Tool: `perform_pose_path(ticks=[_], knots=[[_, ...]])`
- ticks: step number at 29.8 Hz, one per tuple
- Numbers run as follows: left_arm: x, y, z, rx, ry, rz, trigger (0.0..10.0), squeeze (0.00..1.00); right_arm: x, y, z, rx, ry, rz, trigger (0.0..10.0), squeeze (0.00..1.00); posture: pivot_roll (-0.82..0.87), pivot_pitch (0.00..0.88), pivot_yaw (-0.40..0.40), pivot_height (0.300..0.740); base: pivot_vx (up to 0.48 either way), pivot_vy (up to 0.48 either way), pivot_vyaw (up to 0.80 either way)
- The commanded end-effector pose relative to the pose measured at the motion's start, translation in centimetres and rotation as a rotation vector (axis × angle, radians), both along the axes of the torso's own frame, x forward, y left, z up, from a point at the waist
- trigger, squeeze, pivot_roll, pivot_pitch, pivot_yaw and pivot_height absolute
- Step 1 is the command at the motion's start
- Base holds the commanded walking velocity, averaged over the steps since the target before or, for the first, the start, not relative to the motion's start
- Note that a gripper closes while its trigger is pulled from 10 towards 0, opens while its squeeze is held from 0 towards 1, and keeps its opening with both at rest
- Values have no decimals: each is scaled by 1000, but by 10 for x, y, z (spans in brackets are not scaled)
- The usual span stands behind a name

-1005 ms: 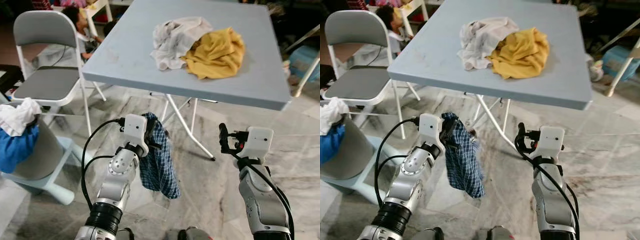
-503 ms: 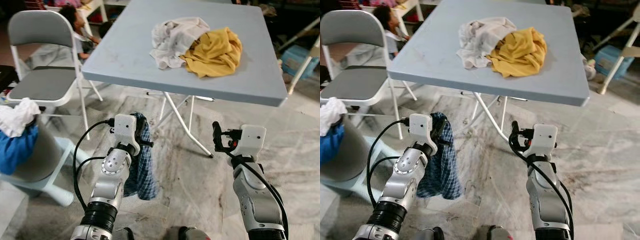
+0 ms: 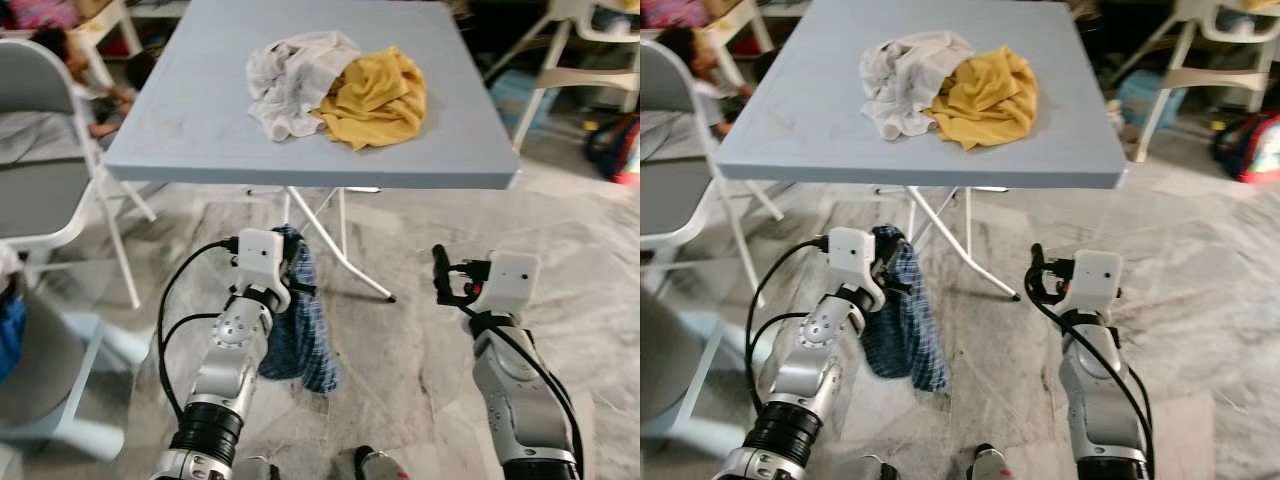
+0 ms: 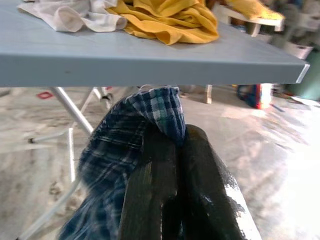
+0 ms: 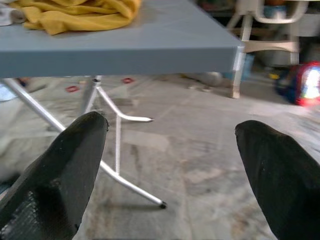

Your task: Hang hanger

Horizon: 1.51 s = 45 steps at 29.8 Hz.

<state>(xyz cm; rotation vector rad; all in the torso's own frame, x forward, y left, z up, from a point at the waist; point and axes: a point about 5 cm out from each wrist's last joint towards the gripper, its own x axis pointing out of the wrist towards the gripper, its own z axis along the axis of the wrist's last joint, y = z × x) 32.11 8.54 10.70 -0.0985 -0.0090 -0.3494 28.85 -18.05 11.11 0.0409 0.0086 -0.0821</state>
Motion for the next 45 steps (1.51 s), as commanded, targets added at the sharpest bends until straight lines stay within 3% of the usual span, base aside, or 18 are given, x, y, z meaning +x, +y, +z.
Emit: perform_pose_path(ticks=[1, 23, 37, 45], knots=[[1, 3, 0, 10, 1, 3, 10000, 0, -1, 4, 1, 4, 0, 11, 10000, 0, -116, 145, 12, 740, 0, 480, -788], [4, 1, 0, 19, 6, -7, 10000, 0, -1, 2, 1, 5, -5, -4, 10000, 0, -123, 143, 22, 740, 0, 419, -781], [3, 3, 6, 36, -32, -49, 10000, 0, 0, 4, 1, 1, -4, 3, 10000, 0, -111, 151, 14, 740, 0, 0, -138], [1, 5, 7, 35, -55, -79, 10000, 0, -1, 6, 0, -2, 5, 9, 10000, 0, -111, 162, 11, 740, 0, 0, -788]])
